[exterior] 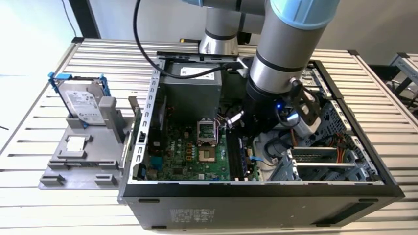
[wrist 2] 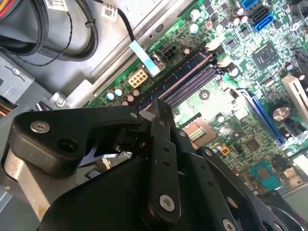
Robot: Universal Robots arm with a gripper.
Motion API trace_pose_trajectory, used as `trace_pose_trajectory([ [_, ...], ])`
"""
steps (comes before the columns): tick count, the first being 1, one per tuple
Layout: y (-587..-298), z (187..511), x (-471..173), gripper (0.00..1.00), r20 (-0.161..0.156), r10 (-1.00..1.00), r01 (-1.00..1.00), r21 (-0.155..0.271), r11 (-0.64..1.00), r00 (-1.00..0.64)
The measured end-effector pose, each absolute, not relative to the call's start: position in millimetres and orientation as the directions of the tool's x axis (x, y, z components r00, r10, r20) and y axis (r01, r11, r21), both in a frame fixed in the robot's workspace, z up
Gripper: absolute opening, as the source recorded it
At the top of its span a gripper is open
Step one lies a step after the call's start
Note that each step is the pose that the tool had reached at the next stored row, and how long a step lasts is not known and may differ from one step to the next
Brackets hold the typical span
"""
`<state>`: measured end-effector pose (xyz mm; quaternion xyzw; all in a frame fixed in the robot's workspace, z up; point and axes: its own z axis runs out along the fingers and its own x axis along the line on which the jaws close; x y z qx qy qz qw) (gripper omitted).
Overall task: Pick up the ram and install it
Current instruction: 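Press down the ram until it locks into place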
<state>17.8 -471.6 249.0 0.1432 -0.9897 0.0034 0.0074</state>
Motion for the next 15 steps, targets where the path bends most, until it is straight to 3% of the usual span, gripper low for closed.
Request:
trace_pose_trajectory([
  [15, -471.6, 249.7, 17.8, 0.0, 0.016, -0.41, -0.41, -0.005, 0.912, -0.912],
])
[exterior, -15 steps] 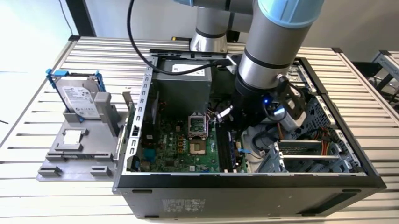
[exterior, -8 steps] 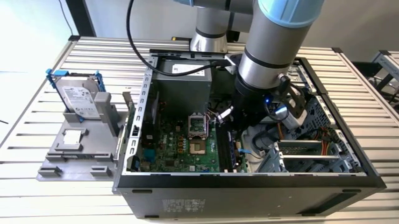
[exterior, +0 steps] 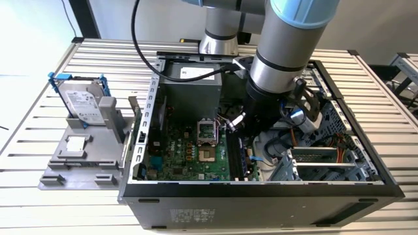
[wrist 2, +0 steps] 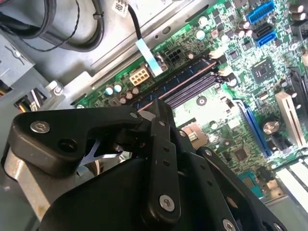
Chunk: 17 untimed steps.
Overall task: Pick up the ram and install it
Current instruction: 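Press down the ram until it locks into place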
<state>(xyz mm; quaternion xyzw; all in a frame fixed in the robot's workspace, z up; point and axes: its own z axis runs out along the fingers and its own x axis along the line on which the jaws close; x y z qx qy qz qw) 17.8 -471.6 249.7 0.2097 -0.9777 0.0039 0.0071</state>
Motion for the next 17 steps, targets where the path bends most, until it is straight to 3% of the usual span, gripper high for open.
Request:
trace_pose_trajectory([
  [17, -471.6, 255.5, 17.8, 0.0, 0.015, -0.553, -0.553, -0.004, 0.833, -0.833],
])
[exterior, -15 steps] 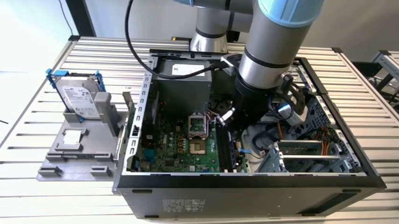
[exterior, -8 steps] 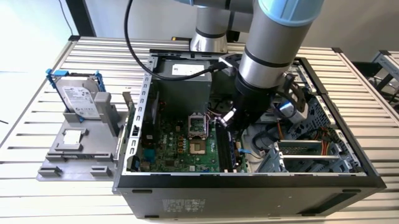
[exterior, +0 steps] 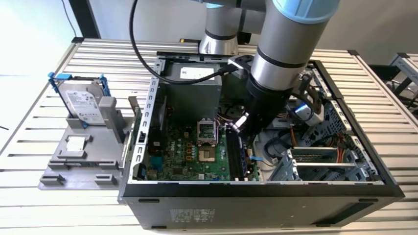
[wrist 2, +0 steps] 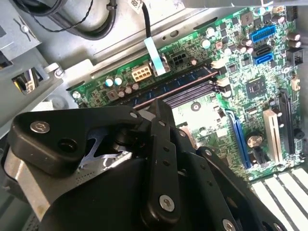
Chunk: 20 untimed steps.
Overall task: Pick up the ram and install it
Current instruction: 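Press down the ram until it locks into place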
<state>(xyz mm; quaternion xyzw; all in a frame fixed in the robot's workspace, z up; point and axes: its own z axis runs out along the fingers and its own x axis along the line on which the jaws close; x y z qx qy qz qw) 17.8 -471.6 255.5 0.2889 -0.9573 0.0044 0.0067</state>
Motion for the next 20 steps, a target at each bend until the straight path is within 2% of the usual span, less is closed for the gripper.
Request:
trace_pose_trajectory([
  [14, -471.6, 256.3, 17.8, 0.0, 0.016, -0.586, -0.586, -0.005, 0.81, -0.81],
  [20, -471.6, 255.3, 17.8, 0.0, 0.015, -0.666, -0.666, -0.005, 0.746, -0.746],
])
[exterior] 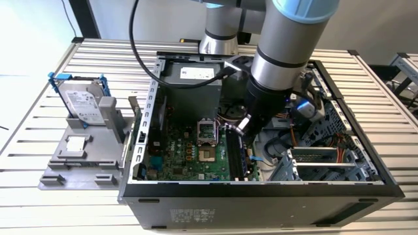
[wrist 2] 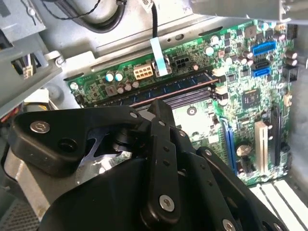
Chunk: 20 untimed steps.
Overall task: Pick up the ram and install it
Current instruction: 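Press down the ram until it locks into place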
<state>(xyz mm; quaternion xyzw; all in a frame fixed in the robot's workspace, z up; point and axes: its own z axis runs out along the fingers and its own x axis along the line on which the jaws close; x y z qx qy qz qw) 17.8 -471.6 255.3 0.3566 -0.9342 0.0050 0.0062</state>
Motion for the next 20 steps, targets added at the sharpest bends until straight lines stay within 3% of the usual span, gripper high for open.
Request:
trace_pose_trajectory([
  [20, -471.6, 246.4, 17.7, 0.0, 0.012, -0.886, -0.886, -0.004, 0.463, -0.463],
])
